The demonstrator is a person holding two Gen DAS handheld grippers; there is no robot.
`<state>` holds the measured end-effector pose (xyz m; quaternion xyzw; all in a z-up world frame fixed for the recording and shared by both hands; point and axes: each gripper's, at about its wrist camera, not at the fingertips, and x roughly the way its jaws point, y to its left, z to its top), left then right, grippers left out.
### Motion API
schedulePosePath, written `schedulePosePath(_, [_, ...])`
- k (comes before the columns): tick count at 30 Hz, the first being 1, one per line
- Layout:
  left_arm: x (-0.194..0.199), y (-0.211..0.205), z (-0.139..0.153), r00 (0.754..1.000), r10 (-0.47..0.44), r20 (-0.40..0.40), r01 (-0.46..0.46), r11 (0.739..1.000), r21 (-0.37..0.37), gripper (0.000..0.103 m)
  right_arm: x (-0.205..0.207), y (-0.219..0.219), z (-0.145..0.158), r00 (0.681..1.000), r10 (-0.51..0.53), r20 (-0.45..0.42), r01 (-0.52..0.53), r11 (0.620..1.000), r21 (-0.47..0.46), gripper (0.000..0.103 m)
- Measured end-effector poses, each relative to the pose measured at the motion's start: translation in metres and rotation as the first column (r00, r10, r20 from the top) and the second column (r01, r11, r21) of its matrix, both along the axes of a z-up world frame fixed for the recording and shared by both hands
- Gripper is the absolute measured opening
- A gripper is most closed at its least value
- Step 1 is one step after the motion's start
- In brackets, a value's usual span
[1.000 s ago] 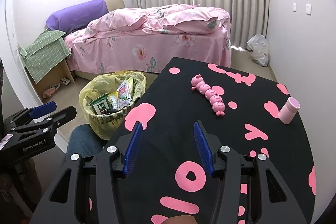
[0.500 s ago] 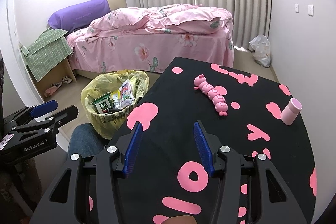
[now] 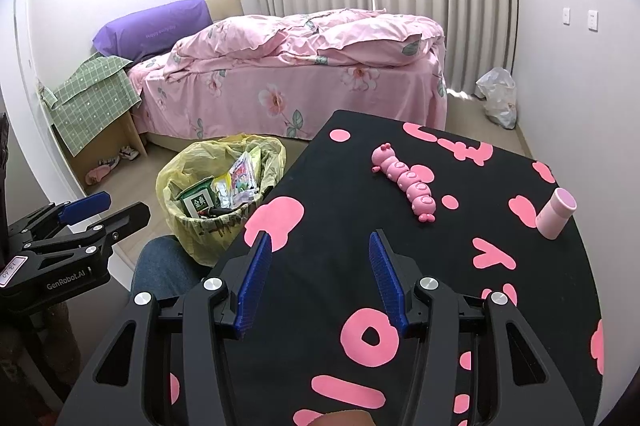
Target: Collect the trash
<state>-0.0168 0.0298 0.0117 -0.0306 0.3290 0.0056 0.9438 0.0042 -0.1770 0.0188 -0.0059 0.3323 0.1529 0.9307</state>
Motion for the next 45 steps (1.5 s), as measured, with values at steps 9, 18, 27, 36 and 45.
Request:
schedulePosePath(9, [-0.0003,-0.0008,-0.0003,1.000,-0.001,-0.001,0.001,1.000,0.001,0.073,0.0014,0.0003,0.0036,1.000,-0.001,0.002,0.001,1.000,0.001,0.048])
schedulePosePath(18, [-0.0004,-0.0002,-0.0003,1.000,-0.002,0.000,0.002,1.000,0.001,0.073,0.0011,0.0004,0.0038,1.000,-0.002,0.006,0.002,1.000,-0.001,0.048])
schedulePosePath(27, [-0.0005,-0.0012,-0.0004,1.000,0.000,-0.001,0.000,1.000,0.000,0.073,0.0010,0.0003,0.0035,1.000,-0.001,0.004,0.001,1.000,0.000,0.048])
schedulePosePath(36, [-0.0007,0.0000,-0.0006,1.000,-0.002,0.001,0.001,1.000,0.001,0.073,0.0007,0.0007,0.0032,1.000,-0.001,0.005,0.001,1.000,-0.002,0.048])
schedulePosePath(45, [-0.0018,0.0022,0.0005,1.000,-0.008,0.003,0.008,1.000,-0.007,0.072,0.0004,0.0014,0.0031,1.000,-0.001,0.006,0.001,1.000,-0.001,0.048])
